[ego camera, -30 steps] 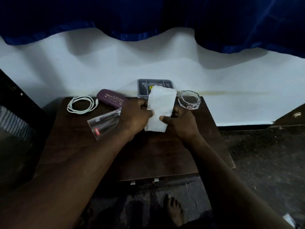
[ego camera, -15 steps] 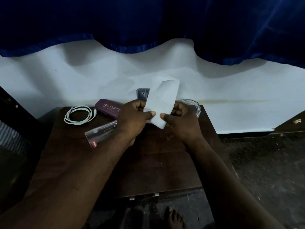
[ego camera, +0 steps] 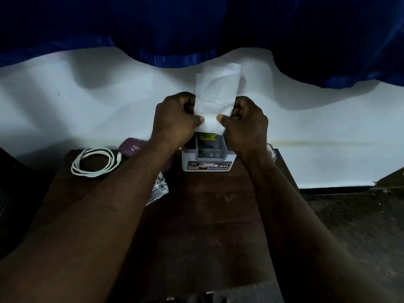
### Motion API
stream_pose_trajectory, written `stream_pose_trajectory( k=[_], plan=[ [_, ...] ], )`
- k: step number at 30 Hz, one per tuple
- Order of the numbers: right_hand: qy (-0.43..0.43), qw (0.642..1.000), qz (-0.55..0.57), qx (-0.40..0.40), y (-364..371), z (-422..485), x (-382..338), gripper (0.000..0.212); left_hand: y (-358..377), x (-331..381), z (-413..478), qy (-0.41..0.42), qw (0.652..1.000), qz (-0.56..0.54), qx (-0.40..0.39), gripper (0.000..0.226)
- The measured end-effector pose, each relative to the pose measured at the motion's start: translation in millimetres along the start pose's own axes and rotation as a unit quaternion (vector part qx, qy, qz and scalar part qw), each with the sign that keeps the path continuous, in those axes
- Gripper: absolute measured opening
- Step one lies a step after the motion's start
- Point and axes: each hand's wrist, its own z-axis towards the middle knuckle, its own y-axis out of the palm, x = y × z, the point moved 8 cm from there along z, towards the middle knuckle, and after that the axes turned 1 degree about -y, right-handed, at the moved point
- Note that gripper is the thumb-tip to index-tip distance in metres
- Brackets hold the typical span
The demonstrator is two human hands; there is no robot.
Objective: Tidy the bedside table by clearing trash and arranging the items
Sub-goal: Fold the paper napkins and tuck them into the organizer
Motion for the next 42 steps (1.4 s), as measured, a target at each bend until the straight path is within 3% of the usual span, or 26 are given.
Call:
stream_pose_trajectory(
  k=[5, 10, 12, 14, 21, 24, 36, 42],
  plan=[
    [-0.033, 0.999, -0.029, 0.018, 11, 9, 12, 0.019, 3, -3, 11, 0.069, 0.992, 0.108, 0.015, 0.022],
    [-0.03, 0.999, -0.022, 0.025, 20, 8, 25, 0.032, 10, -6, 10, 0.085, 0.989, 0.117, 0.035, 0.031],
    [-0.037, 0.998, -0.019, 0.046, 17, 9, 26, 0.042, 12, -3, 11, 0.095, 0.986, 0.13, 0.05, 0.028],
    [-0.045, 0.997, -0.018, 0.053, 16, 10, 25, 0.036, 15, -1, 10, 0.109, 0.979, 0.163, 0.054, 0.019],
    [-0.041, 0.998, -0.039, -0.036, 26, 10, 35, 0.033, 22, 6, 5, 0.165, 0.963, 0.21, 0.043, 0.008],
    [-0.058, 0.994, -0.083, -0.035, 24, 13, 32, 0.035, 22, 5, 4, 0.166, 0.96, 0.222, 0.042, 0.023],
    [-0.059, 0.986, -0.153, -0.029, 28, 13, 25, 0.034, 27, -4, 5, 0.148, 0.964, 0.217, 0.038, 0.033],
    [-0.052, 0.987, -0.141, -0.065, 25, 24, 25, 0.025, 26, -10, 8, 0.119, 0.959, 0.252, 0.05, 0.02]
  ],
)
